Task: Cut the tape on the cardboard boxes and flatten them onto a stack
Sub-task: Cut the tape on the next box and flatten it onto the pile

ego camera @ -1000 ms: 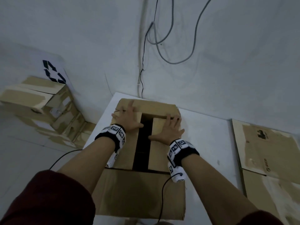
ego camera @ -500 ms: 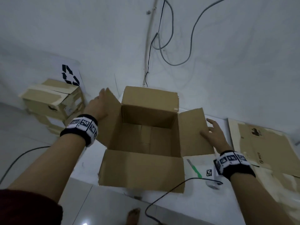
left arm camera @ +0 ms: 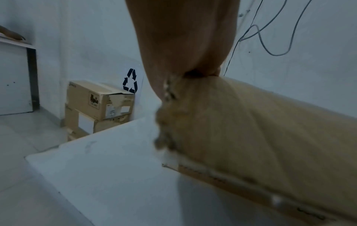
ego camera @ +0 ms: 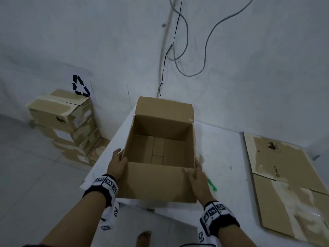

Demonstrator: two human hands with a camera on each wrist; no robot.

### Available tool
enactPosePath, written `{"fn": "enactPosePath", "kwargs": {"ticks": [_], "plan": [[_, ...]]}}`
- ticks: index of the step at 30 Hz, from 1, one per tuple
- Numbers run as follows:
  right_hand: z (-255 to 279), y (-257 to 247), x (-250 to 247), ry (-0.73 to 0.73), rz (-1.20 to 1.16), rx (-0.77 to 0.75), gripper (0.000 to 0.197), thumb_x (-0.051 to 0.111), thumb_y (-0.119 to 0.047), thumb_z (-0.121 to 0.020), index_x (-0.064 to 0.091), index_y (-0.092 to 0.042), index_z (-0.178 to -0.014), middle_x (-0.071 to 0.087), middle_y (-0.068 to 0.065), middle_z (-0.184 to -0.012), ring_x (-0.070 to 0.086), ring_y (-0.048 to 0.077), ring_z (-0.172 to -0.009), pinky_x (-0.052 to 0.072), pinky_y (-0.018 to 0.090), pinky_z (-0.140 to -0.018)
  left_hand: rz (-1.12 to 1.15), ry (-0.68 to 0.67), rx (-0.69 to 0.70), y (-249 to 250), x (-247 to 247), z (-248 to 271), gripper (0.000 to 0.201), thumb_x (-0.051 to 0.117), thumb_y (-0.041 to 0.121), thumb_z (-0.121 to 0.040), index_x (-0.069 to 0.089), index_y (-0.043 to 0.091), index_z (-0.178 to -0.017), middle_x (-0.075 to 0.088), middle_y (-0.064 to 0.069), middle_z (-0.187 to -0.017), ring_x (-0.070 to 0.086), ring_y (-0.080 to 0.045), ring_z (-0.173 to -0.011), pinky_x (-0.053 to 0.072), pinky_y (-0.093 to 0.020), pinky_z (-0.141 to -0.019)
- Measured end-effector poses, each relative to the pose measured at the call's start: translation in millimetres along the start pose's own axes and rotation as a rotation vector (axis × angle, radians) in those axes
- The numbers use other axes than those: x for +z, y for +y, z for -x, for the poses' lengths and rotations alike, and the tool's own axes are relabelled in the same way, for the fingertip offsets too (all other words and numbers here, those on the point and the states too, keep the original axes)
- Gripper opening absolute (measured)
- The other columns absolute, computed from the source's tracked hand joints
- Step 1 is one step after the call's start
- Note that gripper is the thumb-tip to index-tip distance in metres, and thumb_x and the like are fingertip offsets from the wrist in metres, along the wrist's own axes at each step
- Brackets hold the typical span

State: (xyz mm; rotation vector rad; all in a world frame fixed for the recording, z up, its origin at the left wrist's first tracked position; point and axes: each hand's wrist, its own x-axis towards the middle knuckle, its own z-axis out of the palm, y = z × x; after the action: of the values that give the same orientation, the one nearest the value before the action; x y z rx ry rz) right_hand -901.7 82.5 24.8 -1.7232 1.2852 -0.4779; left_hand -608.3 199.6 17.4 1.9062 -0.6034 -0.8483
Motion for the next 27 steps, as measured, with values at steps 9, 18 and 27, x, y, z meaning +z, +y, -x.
{"fn": "enactPosePath", "kwargs": {"ticks": [9,18,27], "plan": [[-10,-13,-3,-0.186,0.864,-0.293,0.07,0.048,-0.073,-0.084,0.045,-0.026,-0.136,0.03,-0.003,-0.157,0.014,0.022,-0.15,-0.003,0.064,-0.115,-0.093,0.021,-0.004,8,-1,4,0.051,0.041,0.018,-0.101,0.023,0.011,-0.149,0.039,-0.016,-0.148,0.045,-0.035,-0.127,0.035,-0.044,-0.108],[-17,-52,-1,-0.051,0.655,-0.436,0.044,0.063,-0.044,-0.09,0.066,-0.013,-0.122,0.068,0.007,-0.119,0.061,0.027,-0.111,0.039,0.038,-0.104,-0.022,0.252,0.062,24,-8,9,0.069,0.039,0.057,-0.095,0.034,0.007,-0.143,0.047,-0.018,-0.141,0.046,-0.037,-0.128,0.037,-0.052,-0.106],[-44,-131,-37,-0.015,0.384,-0.276,0.064,0.07,-0.059,-0.079,0.057,-0.029,-0.134,0.061,-0.003,-0.133,0.055,0.021,-0.122,0.043,0.033,-0.095,0.08,0.387,-0.127,78,1,33,0.091,0.053,0.054,-0.091,-0.001,0.016,-0.154,0.001,-0.019,-0.16,0.006,-0.034,-0.147,0.012,-0.048,-0.116]]}}
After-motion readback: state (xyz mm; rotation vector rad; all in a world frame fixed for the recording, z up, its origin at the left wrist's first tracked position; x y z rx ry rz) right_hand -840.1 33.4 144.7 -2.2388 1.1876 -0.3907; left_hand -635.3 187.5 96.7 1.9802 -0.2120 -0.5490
